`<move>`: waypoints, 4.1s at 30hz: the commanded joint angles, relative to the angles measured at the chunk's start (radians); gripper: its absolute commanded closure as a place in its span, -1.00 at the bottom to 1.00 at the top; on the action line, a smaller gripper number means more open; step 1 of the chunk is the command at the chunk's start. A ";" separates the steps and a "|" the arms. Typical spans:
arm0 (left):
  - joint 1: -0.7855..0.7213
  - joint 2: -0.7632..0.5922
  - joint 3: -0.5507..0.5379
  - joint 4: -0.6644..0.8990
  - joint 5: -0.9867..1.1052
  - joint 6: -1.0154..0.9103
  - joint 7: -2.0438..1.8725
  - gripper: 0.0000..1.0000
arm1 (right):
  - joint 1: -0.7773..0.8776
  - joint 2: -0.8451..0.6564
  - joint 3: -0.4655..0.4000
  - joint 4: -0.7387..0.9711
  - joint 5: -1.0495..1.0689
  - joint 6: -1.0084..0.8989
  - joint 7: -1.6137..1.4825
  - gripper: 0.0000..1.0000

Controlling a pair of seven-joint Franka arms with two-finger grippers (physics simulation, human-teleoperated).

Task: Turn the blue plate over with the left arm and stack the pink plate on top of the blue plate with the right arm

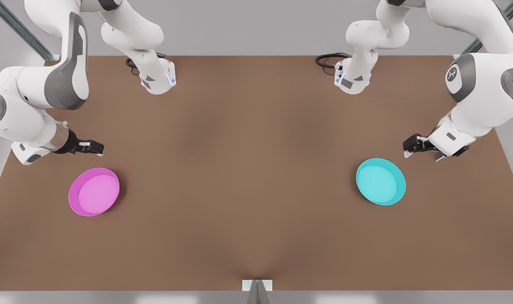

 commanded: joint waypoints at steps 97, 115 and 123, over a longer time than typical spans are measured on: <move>0.344 0.604 0.106 -0.189 -0.559 0.272 0.757 0.57 | -0.022 -0.080 -0.021 -0.064 -0.029 0.144 0.003 -1.00; 0.272 0.399 -0.035 -0.178 -0.509 0.265 0.434 0.57 | -0.015 -0.015 -0.023 -0.009 -0.026 0.064 0.002 -1.00; 0.002 0.279 -0.049 -0.144 -0.305 0.267 -0.068 0.57 | -0.027 -0.017 -0.031 0.025 -0.032 0.029 0.000 -1.00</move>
